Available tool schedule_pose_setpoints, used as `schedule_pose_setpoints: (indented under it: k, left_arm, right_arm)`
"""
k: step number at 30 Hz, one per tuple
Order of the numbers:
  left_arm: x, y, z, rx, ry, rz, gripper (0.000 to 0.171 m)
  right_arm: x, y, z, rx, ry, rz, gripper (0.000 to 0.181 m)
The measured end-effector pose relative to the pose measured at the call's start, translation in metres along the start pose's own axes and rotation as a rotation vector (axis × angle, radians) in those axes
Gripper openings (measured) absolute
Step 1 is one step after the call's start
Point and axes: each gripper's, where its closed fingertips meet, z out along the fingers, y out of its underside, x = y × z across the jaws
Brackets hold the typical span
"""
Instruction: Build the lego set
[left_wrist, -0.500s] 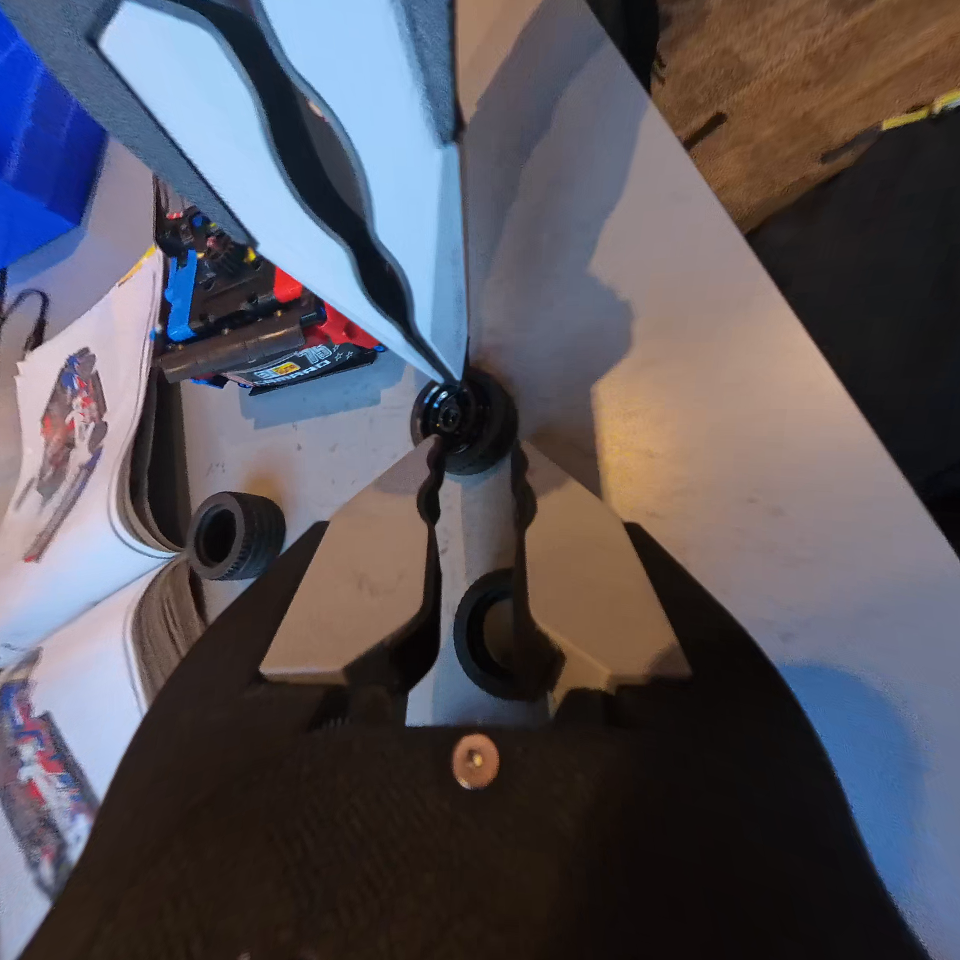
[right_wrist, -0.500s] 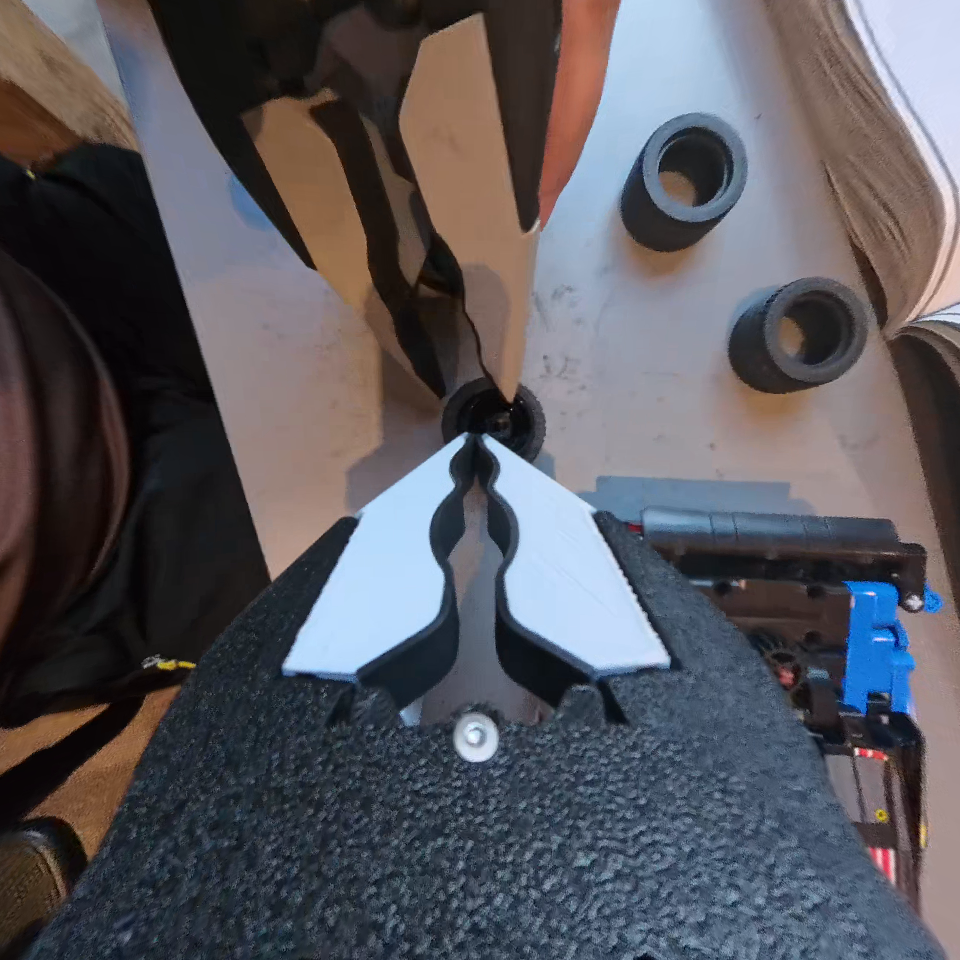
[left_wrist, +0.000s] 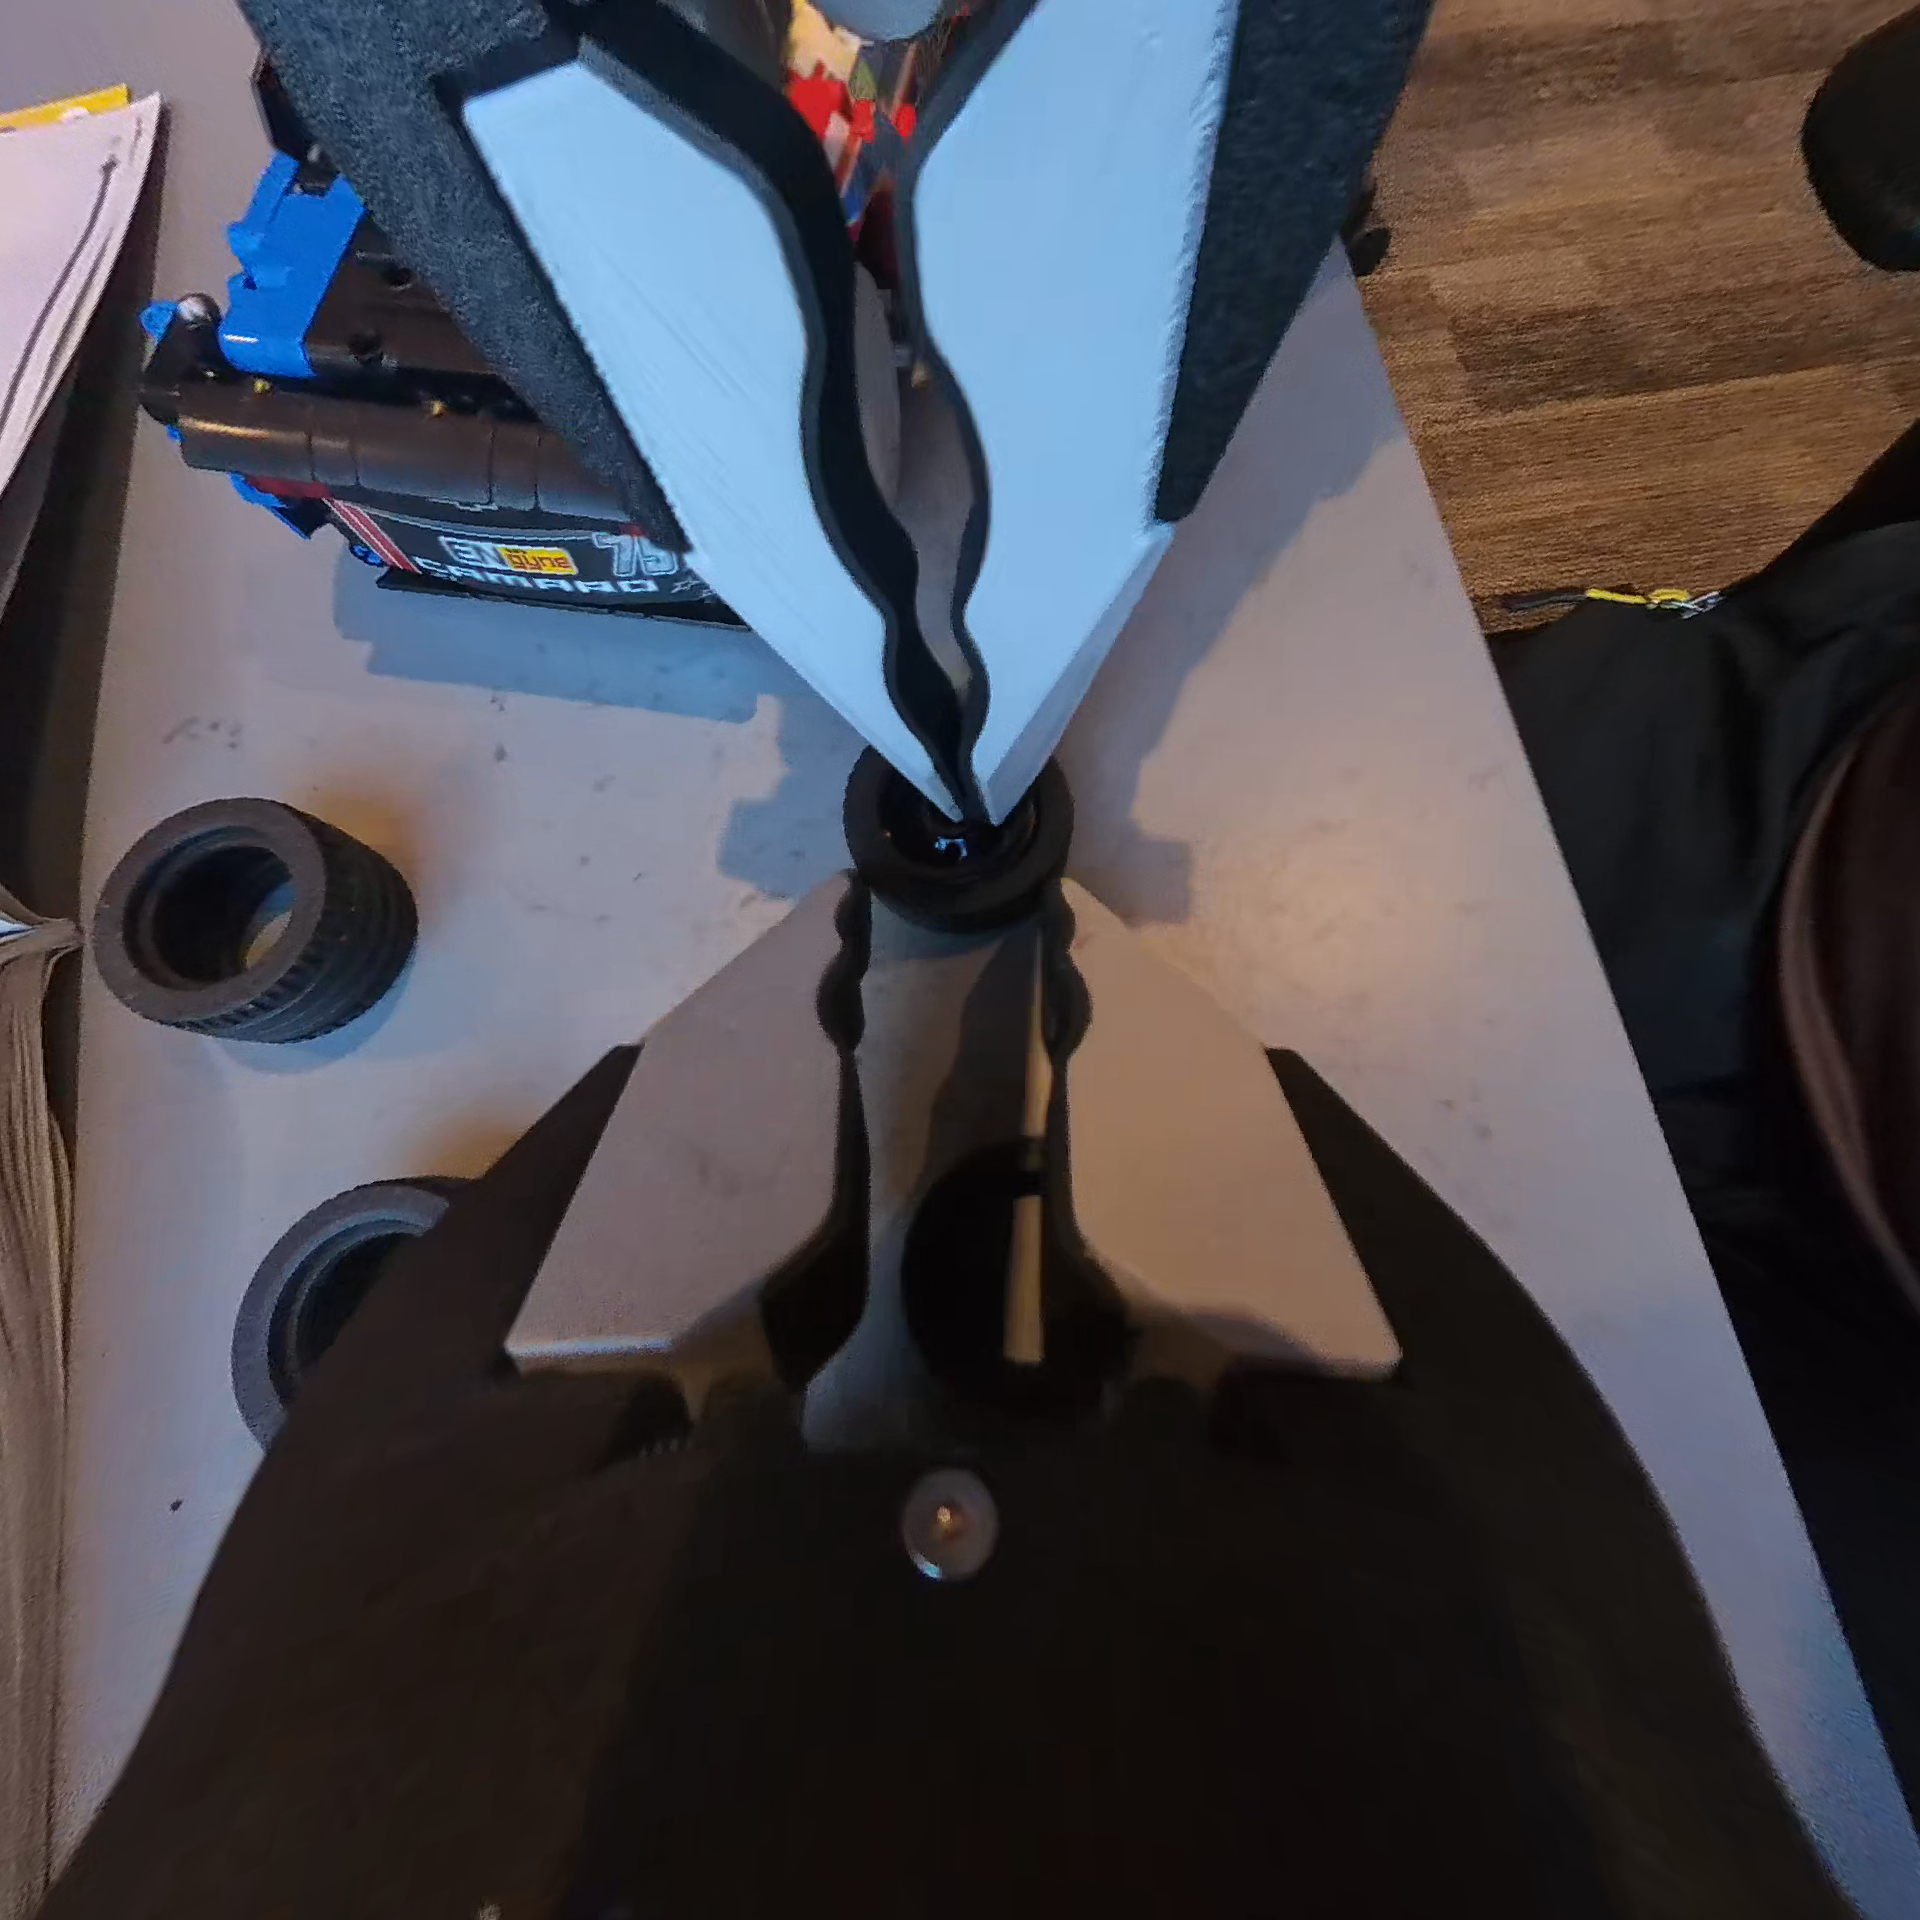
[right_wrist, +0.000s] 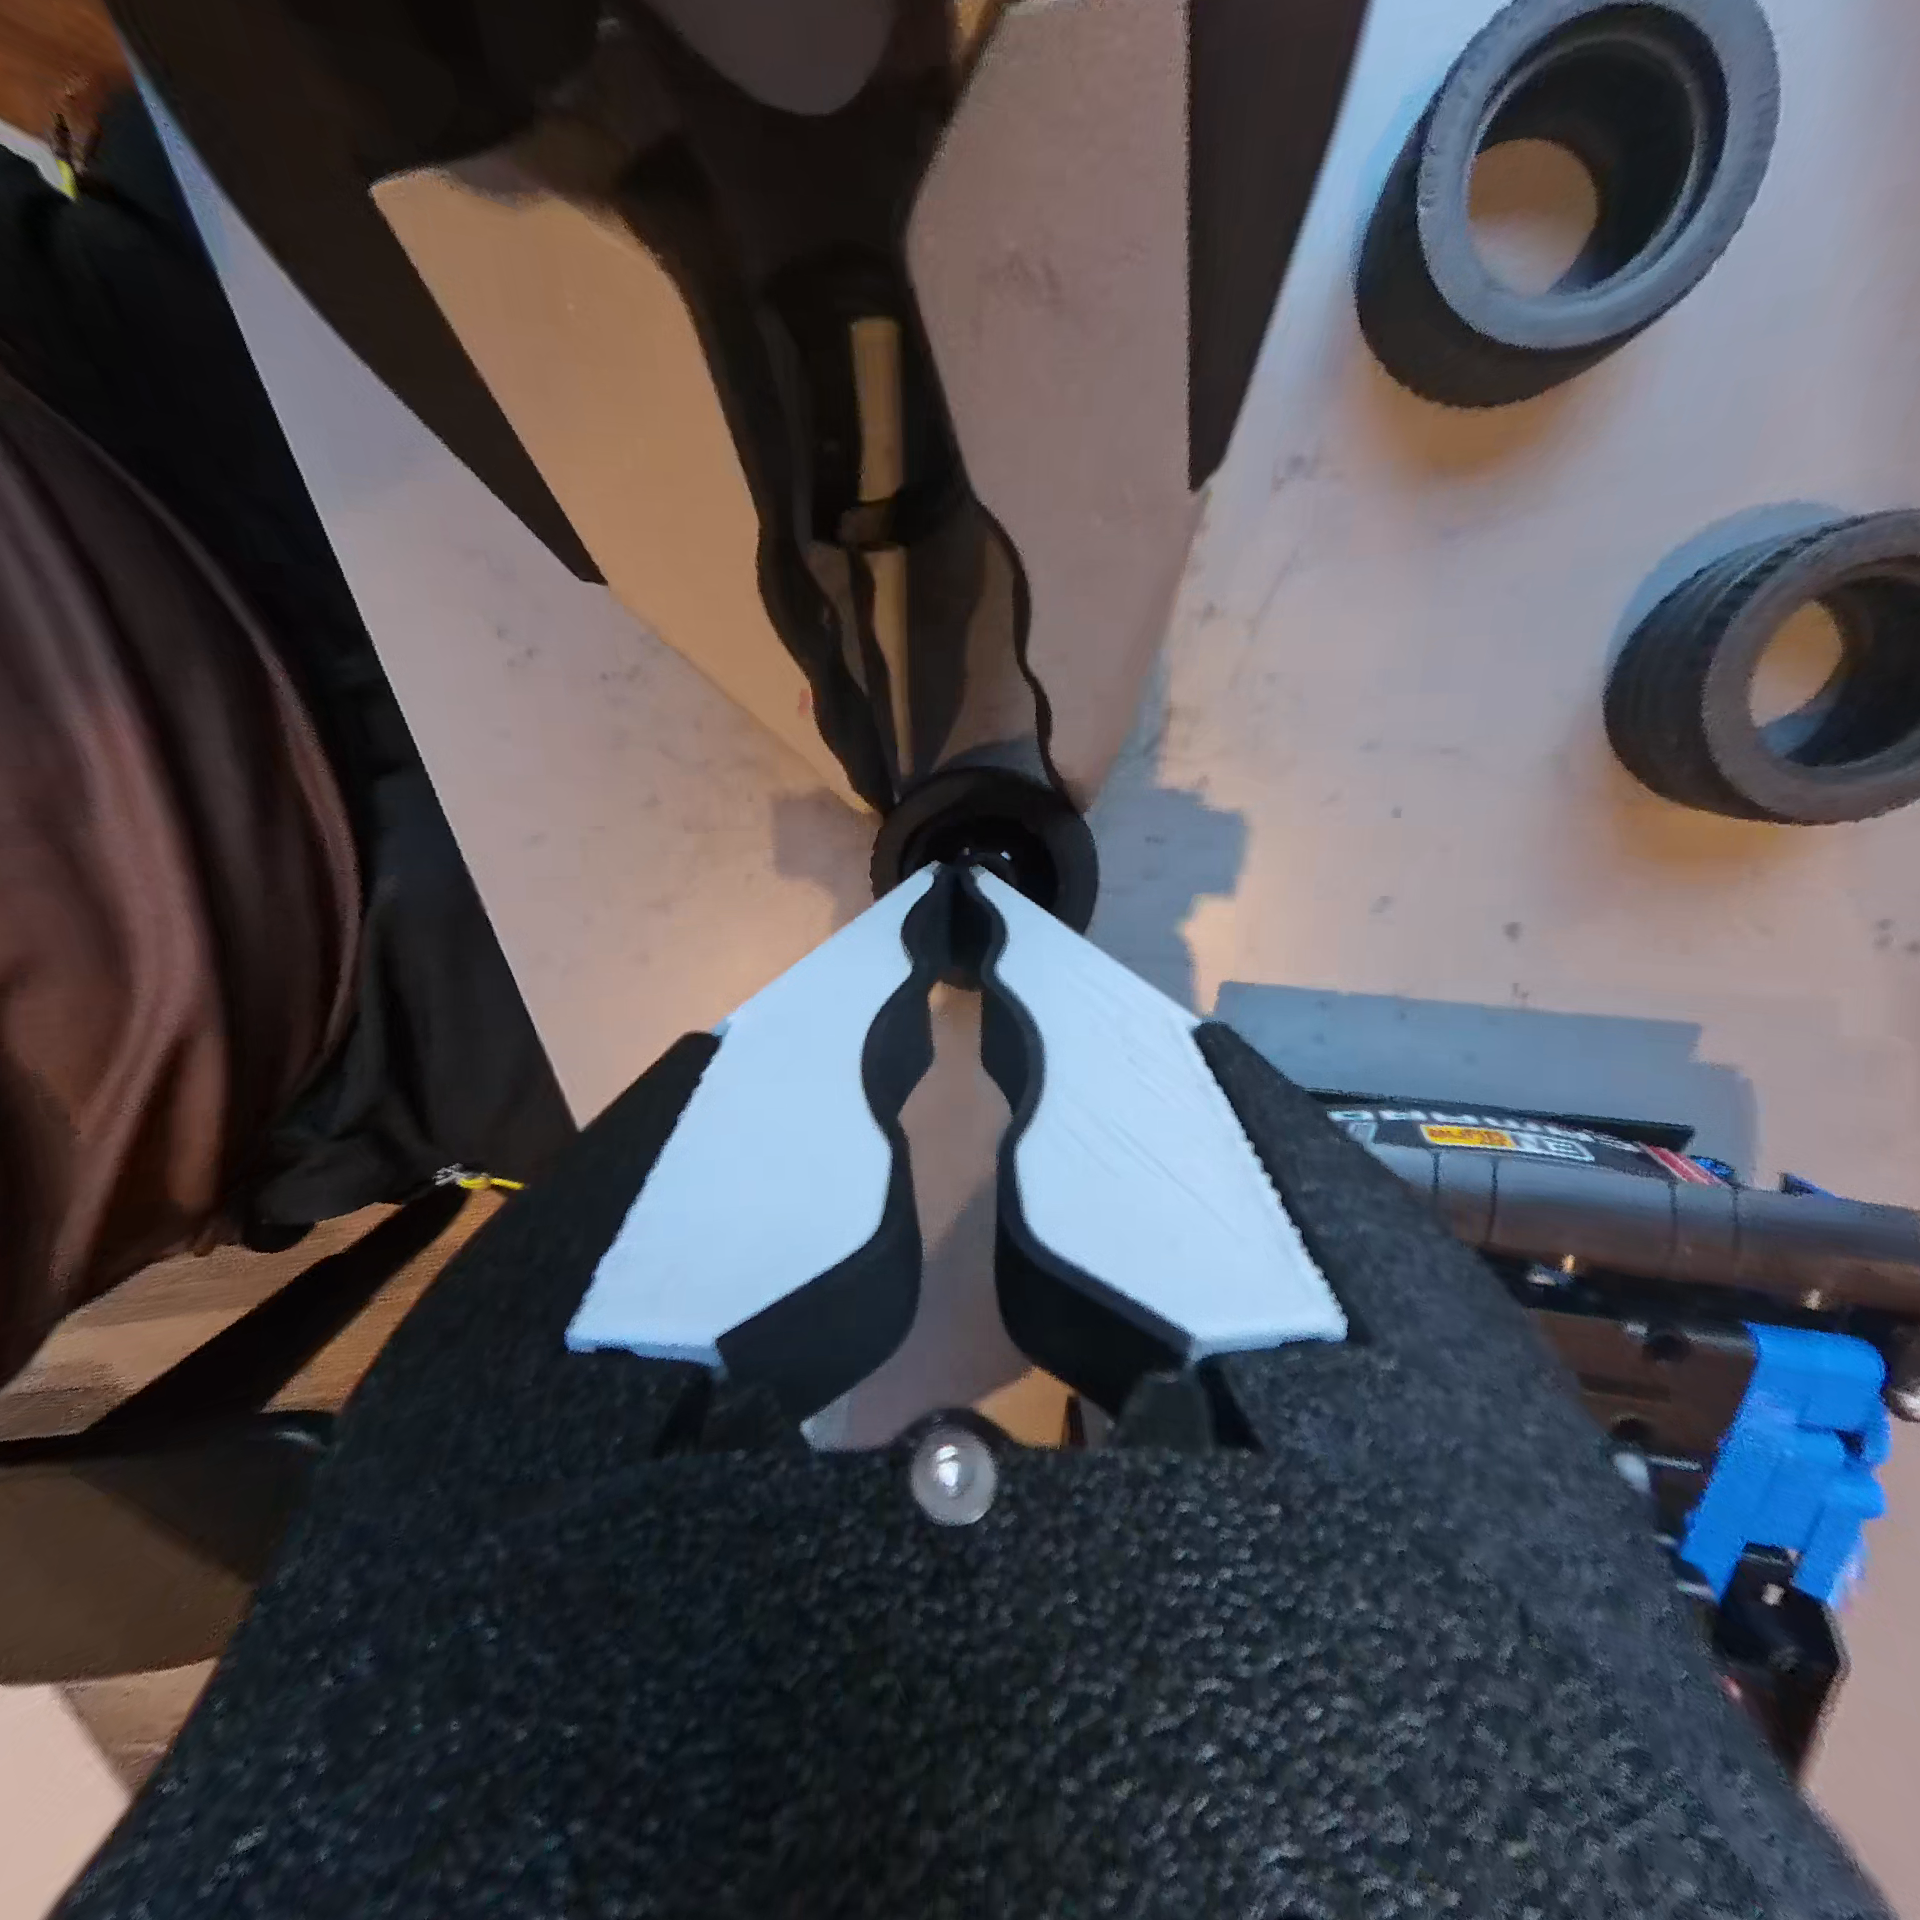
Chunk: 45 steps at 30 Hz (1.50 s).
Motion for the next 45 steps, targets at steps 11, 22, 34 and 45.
schedule_pose_setpoints:
  k: [11,22,34,45]
  left_arm:
    - [0.000,0.000,0.000,0.015,-0.039,-0.013,0.030]
    - [0.000,0.001,-0.001,0.011,-0.072,-0.049,0.030]
    - [-0.002,0.000,-0.004,0.022,-0.142,-0.014,0.028]
    - [-0.004,0.001,-0.002,0.011,-0.138,-0.013,0.026]
  right_arm:
    - [0.001,-0.001,0.003,-0.076,0.043,0.093,0.000]
    - [0.004,-0.002,0.006,0.000,0.103,0.133,0.000]
    - [0.002,-0.004,-0.014,0.341,-0.019,0.462,0.013]
    - [0.014,-0.009,-0.002,0.125,0.198,0.169,0.000]
